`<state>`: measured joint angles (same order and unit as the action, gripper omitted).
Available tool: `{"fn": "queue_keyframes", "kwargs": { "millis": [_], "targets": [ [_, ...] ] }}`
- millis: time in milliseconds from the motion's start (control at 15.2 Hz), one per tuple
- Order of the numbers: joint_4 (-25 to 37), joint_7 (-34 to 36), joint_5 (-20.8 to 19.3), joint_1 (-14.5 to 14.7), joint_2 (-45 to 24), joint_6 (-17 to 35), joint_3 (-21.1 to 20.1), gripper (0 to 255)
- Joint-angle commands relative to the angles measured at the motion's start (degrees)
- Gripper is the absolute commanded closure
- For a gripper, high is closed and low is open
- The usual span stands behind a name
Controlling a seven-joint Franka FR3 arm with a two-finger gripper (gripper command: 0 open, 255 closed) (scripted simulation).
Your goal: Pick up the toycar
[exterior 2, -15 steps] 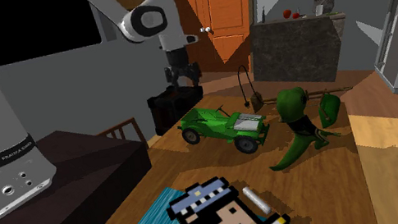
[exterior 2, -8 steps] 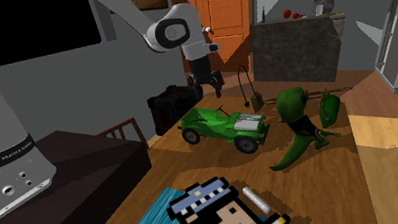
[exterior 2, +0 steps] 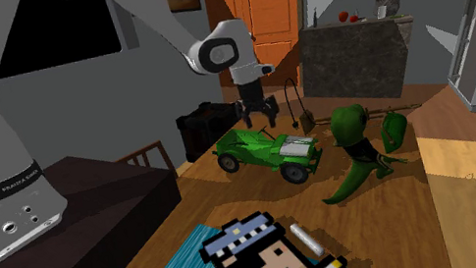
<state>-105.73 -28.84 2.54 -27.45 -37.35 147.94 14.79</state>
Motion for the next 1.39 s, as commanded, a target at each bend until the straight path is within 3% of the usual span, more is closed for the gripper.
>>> {"fn": "queue_keyframes", "kwargs": {
  "millis": [0,132,198,792,1320],
  "targets": [
    [0.5,0.0,0.2,-0.2,-1.4,0.9,-0.3,0],
    [0.6,0.0,0.3,-0.3,-1.7,1.1,-0.3,0],
    [0.7,0.0,0.3,-0.3,-1.8,1.0,-0.4,255],
    [0.6,0.0,0.3,-0.3,-1.7,1.1,-0.3,255],
    [-0.2,0.1,-0.6,0.5,3.0,-2.8,0.6,255]
  ]
}}
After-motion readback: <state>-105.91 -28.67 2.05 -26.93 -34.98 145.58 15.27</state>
